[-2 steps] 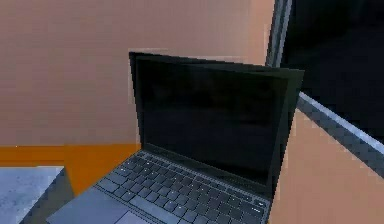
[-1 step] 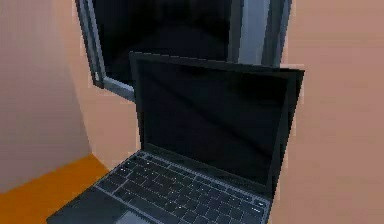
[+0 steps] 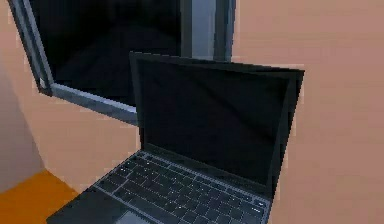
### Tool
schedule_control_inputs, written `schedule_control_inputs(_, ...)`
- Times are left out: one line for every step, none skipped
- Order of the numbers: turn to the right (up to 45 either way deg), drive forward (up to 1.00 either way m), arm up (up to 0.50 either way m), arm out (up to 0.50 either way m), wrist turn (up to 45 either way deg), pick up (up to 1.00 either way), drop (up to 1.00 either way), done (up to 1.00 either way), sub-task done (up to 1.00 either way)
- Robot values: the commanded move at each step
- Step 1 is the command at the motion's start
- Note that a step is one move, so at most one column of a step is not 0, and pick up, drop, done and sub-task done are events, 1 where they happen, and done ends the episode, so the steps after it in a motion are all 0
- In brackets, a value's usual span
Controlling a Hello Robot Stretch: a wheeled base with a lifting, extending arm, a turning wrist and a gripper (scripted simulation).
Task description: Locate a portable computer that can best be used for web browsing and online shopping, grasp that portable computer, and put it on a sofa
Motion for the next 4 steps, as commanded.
schedule_control_inputs(0.0,0.1,0.0,0.0,0.0,0.0,0.0,0.0,0.0)
schedule_control_inputs(-45.0,0.0,0.0,0.0,0.0,0.0,0.0,0.0,0.0)
schedule_control_inputs(-30.0,0.0,0.0,0.0,0.0,0.0,0.0,0.0,0.0)
schedule_control_inputs(0.0,1.0,0.0,0.0,0.0,0.0,0.0,0.0,0.0)
